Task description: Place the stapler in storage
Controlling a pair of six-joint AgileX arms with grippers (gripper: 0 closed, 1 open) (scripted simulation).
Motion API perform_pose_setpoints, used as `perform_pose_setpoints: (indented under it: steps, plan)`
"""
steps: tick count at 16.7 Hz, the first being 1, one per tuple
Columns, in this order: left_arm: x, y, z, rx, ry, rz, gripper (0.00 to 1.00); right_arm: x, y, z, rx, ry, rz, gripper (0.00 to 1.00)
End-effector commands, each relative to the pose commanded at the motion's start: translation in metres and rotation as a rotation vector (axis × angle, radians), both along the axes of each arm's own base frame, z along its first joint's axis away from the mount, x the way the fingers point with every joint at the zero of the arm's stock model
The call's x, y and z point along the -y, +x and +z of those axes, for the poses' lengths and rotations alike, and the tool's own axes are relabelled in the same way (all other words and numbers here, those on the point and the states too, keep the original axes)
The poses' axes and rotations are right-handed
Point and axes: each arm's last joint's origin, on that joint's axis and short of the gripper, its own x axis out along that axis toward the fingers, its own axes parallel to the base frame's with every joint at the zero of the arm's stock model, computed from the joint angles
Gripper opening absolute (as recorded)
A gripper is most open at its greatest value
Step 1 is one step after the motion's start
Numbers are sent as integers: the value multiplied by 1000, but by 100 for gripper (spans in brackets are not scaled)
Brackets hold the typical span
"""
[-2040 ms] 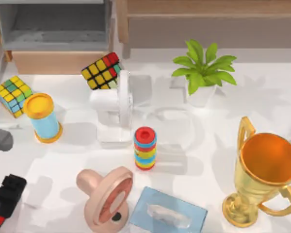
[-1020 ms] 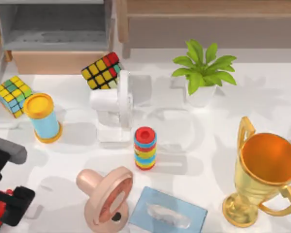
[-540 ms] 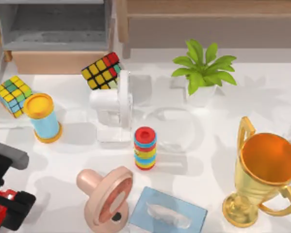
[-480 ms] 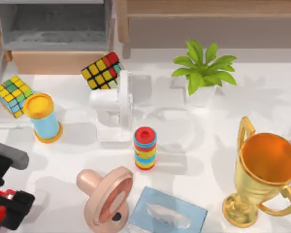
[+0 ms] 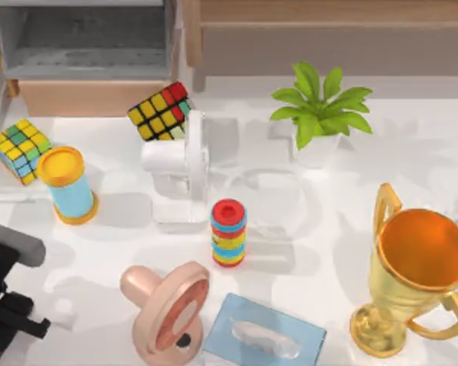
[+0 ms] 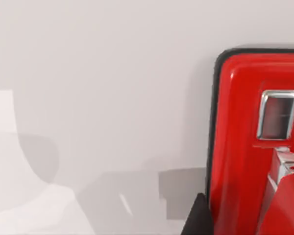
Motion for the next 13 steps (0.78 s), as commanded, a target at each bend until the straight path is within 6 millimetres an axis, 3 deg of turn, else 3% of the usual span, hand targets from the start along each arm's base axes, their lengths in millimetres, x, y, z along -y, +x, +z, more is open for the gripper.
perform_pose_setpoints:
  steps: [2, 3, 13]
  plan:
    - [0, 0, 0, 0, 0, 0, 2, 0, 0, 0, 0, 0, 0, 100]
    - [0, 0, 0, 0, 0, 0, 0, 0, 0, 0, 0, 0, 0, 100]
    - [0, 1, 5, 7, 0, -2, 0, 0, 0, 0, 0, 0, 0, 100]
